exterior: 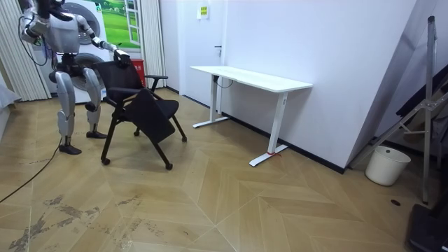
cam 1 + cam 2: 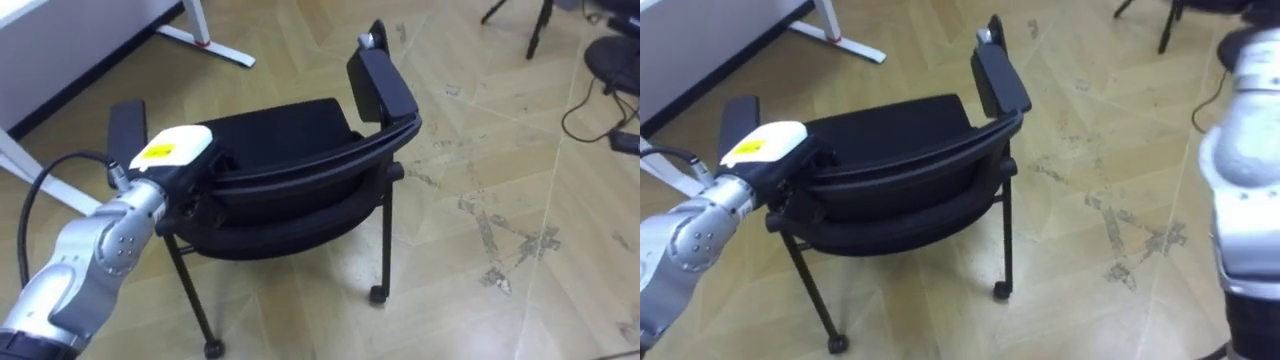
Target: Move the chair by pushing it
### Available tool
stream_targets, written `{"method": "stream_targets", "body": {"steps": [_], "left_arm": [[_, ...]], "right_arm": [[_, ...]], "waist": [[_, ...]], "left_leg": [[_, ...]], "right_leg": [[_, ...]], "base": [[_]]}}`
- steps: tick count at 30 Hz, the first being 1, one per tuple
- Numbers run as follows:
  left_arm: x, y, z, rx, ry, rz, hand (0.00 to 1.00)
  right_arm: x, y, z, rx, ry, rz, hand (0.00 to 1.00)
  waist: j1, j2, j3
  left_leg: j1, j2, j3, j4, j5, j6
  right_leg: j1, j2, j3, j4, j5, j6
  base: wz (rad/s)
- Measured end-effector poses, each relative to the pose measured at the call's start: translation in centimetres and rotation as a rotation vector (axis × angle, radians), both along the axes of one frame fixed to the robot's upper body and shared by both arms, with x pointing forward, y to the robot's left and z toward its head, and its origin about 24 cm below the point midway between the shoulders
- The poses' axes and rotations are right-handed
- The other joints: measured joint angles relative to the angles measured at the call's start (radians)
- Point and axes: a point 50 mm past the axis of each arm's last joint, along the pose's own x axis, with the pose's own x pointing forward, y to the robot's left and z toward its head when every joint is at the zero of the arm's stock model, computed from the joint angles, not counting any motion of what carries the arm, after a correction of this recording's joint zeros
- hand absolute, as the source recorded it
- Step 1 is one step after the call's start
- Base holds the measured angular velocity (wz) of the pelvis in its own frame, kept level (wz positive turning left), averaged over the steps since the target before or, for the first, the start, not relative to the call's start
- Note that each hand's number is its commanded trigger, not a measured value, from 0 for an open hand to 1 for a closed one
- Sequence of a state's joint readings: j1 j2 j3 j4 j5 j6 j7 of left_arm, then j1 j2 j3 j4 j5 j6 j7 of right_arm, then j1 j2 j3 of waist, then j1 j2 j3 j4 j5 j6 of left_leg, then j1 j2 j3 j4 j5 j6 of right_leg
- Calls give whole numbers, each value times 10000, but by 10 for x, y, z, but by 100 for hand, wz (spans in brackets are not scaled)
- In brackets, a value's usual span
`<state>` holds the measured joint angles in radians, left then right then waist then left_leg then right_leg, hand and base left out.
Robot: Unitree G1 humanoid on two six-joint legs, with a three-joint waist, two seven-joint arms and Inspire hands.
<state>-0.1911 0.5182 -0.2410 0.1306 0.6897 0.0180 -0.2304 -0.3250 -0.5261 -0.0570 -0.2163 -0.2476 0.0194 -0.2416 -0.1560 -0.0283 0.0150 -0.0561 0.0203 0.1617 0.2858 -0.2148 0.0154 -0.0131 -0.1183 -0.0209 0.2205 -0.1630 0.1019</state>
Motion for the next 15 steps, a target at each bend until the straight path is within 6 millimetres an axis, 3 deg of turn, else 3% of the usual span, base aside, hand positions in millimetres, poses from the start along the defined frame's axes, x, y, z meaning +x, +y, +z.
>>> {"method": "stream_targets", "body": {"steps": [8,15], "left_arm": [[3,-8,4,45,-97,-547,100],[4,-14,8,75,-33,-1101,100]], "right_arm": [[10,35,-12,-2204,1853,1723,0],[14,52,-19,-3733,3186,2842,0]], "waist": [[502,-37,35],[619,-311,105]], "left_leg": [[107,28,-54,-188,32,-53],[312,36,-437,-341,62,-96]], "right_leg": [[19,17,-264,-6,-1,-2],[333,28,-811,-36,-2,-2]], "base": [[1],[15]]}}
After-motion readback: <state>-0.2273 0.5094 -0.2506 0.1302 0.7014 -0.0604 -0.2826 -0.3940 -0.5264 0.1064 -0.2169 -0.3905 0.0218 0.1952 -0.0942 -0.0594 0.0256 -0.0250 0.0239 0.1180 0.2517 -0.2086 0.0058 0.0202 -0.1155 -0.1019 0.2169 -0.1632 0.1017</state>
